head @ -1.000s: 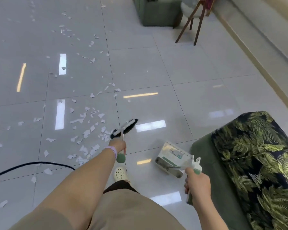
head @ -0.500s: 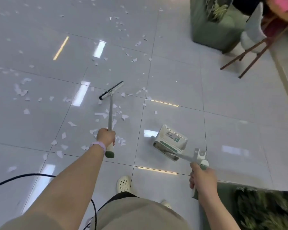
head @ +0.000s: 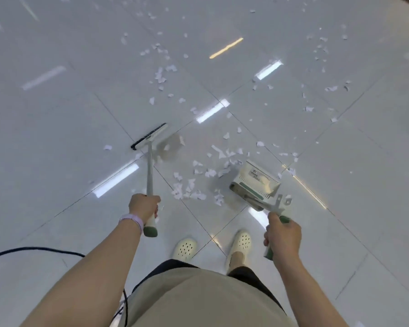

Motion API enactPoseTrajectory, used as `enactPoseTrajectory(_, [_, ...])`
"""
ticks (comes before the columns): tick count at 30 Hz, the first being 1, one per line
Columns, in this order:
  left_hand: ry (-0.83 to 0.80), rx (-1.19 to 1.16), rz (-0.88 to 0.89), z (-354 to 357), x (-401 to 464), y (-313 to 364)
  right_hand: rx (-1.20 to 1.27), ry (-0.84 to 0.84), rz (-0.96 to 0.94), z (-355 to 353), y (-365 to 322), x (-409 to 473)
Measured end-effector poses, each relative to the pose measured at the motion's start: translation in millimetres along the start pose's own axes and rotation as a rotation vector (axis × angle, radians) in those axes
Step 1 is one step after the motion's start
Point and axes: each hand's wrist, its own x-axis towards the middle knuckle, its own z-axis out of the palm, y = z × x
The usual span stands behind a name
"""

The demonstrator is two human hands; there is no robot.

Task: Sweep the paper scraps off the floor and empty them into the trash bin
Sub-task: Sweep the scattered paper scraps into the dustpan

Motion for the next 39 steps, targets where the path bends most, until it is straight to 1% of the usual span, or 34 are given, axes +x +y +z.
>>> enactPoseTrajectory(3, [0.132,-0.142,-0.154,-9.9,-19.2,-27.3,-0.078,-0.119,-0.048,-1.3,-19.2,32.7])
enactPoseTrajectory(8, [0.278,-0.410,-0.363,0.4,-61.1,-67.4,-0.111,-0.267,-0.080,-18.1,-45.1,82.2])
enactPoseTrajectory(10, [0.274,-0.561,-0.434,12.5,-72.8,-74.5,-0.111,-0.335,-0.095,-24.7,-49.0,98.2])
enactPoseTrajectory(12, [0.235,-0.786,-0.523,29.6,-79.5,-75.1,-0.109,-0.373,-0.101,-37.0,-49.8,109.9])
enactPoseTrajectory(13, [0.215,-0.830,-0.562,39.1,-81.4,-73.1,-0.107,-0.386,-0.102,-44.2,-49.9,114.4])
enactPoseTrajectory(15, [0.153,-0.840,-0.623,62.7,-83.5,-65.4,-0.104,-0.398,-0.110,-60.6,-50.0,124.3])
enactPoseTrajectory(16, [0.105,-0.791,-0.647,77.2,-84.7,-58.1,-0.110,-0.394,-0.122,-69.7,-50.5,129.8])
enactPoseTrajectory(19, [-0.115,-0.518,-0.684,139.4,-90.6,-22.7,-0.166,-0.378,-0.197,-97.8,-47.8,146.4])
enactPoseTrajectory(20, [-0.177,-0.491,-0.686,163.6,-92.3,-9.1,-0.190,-0.377,-0.219,-106.8,-45.4,150.3])
enactPoseTrajectory(22, [-0.267,-0.487,-0.682,209.5,-96.2,19.1,-0.234,-0.373,-0.240,-122.4,-41.1,156.6])
enactPoseTrajectory(25, [-0.345,-0.426,-0.644,269.1,-106.8,58.0,-0.267,-0.339,-0.259,-142.1,-42.2,168.5])
enactPoseTrajectory(29, [-0.493,-0.400,-0.555,330.4,-124.6,107.0,-0.212,-0.234,-0.250,-164.0,-49.9,176.4])
enactPoseTrajectory(31, [-0.593,-0.484,-0.519,344.9,-121.0,131.8,-0.163,-0.197,-0.237,-171.4,-51.7,177.9])
enactPoseTrajectory(33, [-0.680,-0.673,-0.535,346.3,-106.5,149.7,-0.123,-0.173,-0.232,-177.1,-55.3,178.6])
enactPoseTrajectory(34, [-0.716,-0.730,-0.547,343.2,-97.9,155.6,-0.104,-0.158,-0.235,-181.0,-57.3,180.1])
enactPoseTrajectory(36, [-0.788,-0.751,-0.543,333.5,-83.0,164.0,-0.067,-0.126,-0.249,-189.0,-61.4,185.6])
enactPoseTrajectory(39, [-0.838,-0.663,-0.509,320.6,-83.8,171.3,-0.037,-0.094,-0.257,-195.1,-69.1,191.8])
